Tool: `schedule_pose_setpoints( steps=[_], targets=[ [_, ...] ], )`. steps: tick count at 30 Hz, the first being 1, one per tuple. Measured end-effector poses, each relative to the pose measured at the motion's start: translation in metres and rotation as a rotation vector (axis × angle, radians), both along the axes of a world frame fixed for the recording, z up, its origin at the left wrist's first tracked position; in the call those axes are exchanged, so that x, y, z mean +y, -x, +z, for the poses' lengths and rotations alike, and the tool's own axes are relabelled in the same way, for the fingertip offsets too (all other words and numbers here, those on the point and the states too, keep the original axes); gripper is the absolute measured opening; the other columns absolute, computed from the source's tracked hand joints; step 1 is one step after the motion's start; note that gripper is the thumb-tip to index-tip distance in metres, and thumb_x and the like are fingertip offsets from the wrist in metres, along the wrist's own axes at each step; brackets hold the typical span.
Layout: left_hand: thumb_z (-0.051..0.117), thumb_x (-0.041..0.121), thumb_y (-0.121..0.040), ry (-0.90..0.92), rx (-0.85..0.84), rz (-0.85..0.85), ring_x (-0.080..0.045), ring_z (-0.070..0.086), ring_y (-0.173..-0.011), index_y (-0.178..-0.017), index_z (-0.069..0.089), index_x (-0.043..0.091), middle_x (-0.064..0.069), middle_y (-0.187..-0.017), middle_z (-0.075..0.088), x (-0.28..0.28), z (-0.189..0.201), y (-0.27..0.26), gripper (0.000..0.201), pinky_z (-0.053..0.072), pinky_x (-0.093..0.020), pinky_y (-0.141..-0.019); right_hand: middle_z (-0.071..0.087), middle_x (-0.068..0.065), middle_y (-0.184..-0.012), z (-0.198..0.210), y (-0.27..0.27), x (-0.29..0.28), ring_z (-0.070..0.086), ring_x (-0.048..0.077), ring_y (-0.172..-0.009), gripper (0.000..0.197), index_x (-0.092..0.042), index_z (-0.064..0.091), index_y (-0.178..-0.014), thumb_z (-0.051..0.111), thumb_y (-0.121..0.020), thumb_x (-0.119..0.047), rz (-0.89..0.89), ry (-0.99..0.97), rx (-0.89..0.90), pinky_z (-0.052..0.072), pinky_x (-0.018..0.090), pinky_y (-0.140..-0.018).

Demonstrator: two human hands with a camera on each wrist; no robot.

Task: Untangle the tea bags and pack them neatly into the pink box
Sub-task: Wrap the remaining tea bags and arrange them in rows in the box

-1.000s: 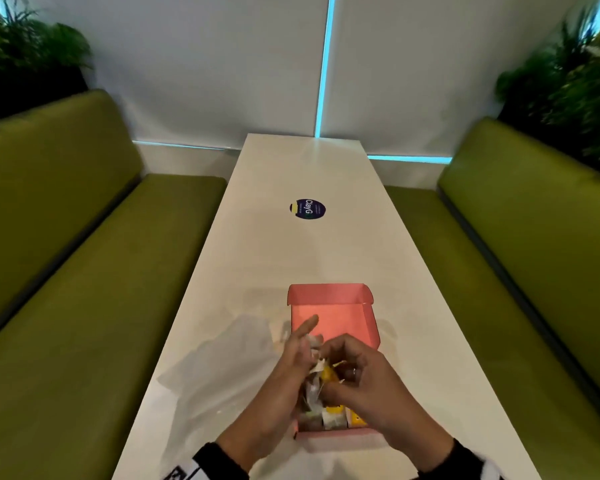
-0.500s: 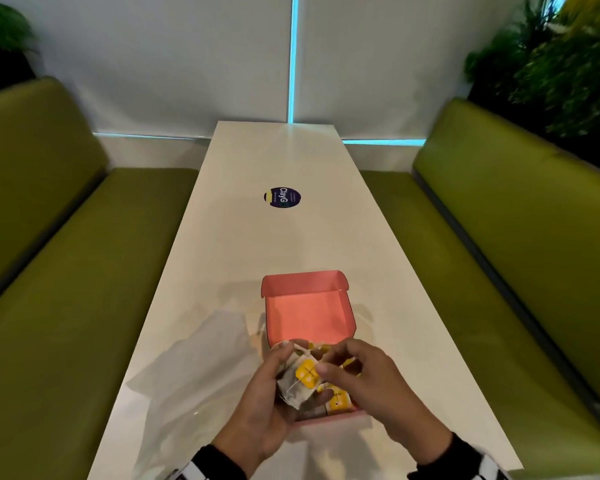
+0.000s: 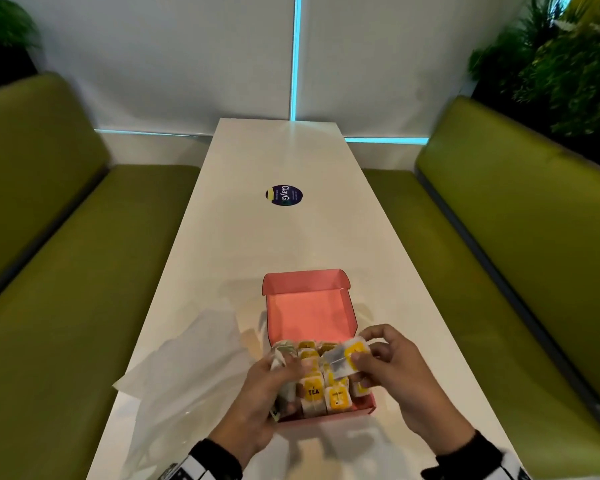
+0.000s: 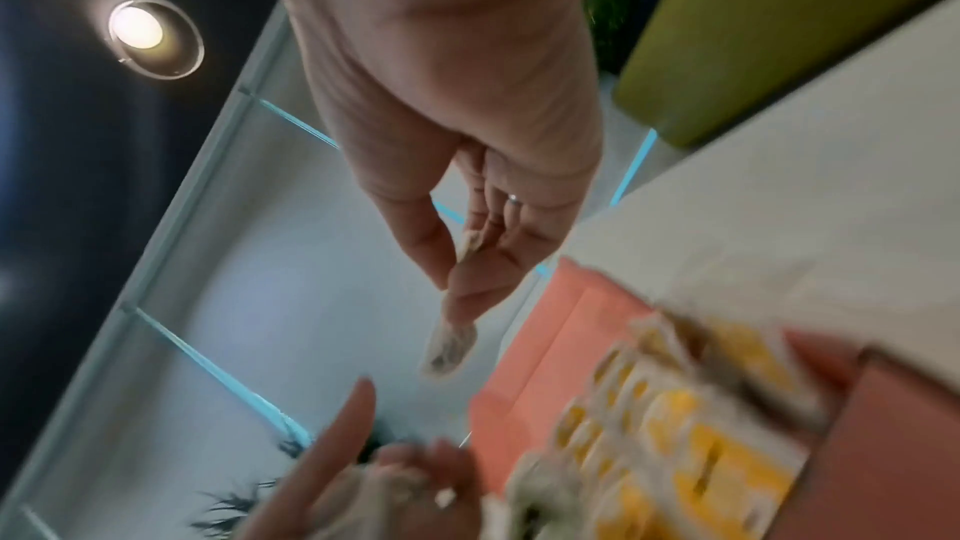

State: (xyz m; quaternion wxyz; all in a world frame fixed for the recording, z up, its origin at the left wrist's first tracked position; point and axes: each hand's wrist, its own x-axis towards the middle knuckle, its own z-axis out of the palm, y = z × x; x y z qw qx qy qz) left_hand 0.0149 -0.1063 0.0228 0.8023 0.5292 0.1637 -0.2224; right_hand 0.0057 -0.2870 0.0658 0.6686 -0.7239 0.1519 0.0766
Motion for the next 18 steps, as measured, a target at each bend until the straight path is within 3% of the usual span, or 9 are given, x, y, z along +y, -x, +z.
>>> schedule_pose_setpoints(
  steps=[3,5,7,9,12,14,18],
  targets=[
    [0.072,-0.004,-0.059,-0.248,-0.162,-0.094,-0.015,0.042,-0.042,-0.069,0.055,0.007,-0.003,-0.054,0.051,-0.001,-0.002,0.002,0.022,0.031,-0.019,-0.04,0.063,0.012,-0.073,-0.013,-0.002,-0.019,0.063,0.02,-0.05,0.023,-0.014,0.063,-0.088,0.06,-0.081,0.007,-0.07,0.248,-0.028,0.049,0.022,-0.049],
    [0.068,0.001,-0.063,-0.487,-0.285,-0.166,-0.012,0.05,-0.052,-0.068,0.061,0.014,0.006,-0.058,0.058,-0.005,-0.006,0.003,0.015,0.039,-0.022,-0.049,0.066,0.006,-0.071,-0.021,-0.001,-0.029,0.065,0.019,-0.05,0.02,-0.016,0.062,-0.079,0.059,-0.081,0.004,-0.08,0.417,-0.024,0.051,0.024,-0.053],
    [0.063,0.019,-0.063,-0.727,-0.423,-0.286,-0.006,0.059,-0.067,-0.071,0.066,0.029,0.014,-0.073,0.067,-0.008,-0.01,0.006,0.013,0.047,-0.022,-0.06,0.066,0.005,-0.07,-0.029,0.002,-0.035,0.067,0.018,-0.051,0.015,-0.014,0.059,-0.076,0.059,-0.082,0.0,-0.054,0.504,0.0,0.052,0.026,-0.053],
    [0.058,0.03,-0.068,-0.943,-0.519,-0.41,-0.008,0.061,-0.087,-0.087,0.067,0.036,0.014,-0.093,0.068,-0.011,-0.016,0.009,0.022,0.05,-0.025,-0.075,0.065,0.007,-0.074,-0.034,0.005,-0.036,0.067,0.021,-0.055,0.012,-0.012,0.057,-0.076,0.059,-0.082,-0.002,-0.034,0.513,0.024,0.049,0.022,-0.049],
    [0.055,0.035,-0.081,-1.15,-0.598,-0.526,-0.013,0.056,-0.106,-0.115,0.06,0.042,0.015,-0.113,0.06,-0.016,-0.021,0.012,0.034,0.047,-0.026,-0.086,0.063,0.013,-0.079,-0.036,0.006,-0.032,0.066,0.028,-0.062,0.012,-0.01,0.057,-0.075,0.059,-0.081,0.001,-0.014,0.426,0.039,0.045,0.017,-0.045],
    [0.053,0.037,-0.084,-1.208,-0.627,-0.579,-0.014,0.053,-0.113,-0.123,0.054,0.044,0.016,-0.121,0.055,-0.019,-0.019,0.012,0.04,0.046,-0.024,-0.088,0.064,0.013,-0.08,-0.036,0.005,-0.029,0.064,0.026,-0.06,0.013,-0.011,0.057,-0.076,0.06,-0.08,0.001,0.018,0.409,0.038,0.045,0.019,-0.047],
    [0.051,0.03,-0.086,-1.345,-0.711,-0.676,-0.02,0.053,-0.113,-0.127,0.052,0.036,0.009,-0.123,0.051,-0.03,-0.013,0.005,0.041,0.043,-0.027,-0.083,0.064,0.01,-0.076,-0.036,-0.001,-0.021,0.06,0.022,-0.056,0.021,-0.019,0.057,-0.077,0.058,-0.079,0.002,0.077,0.475,0.013,0.044,0.017,-0.046]
  ],
)
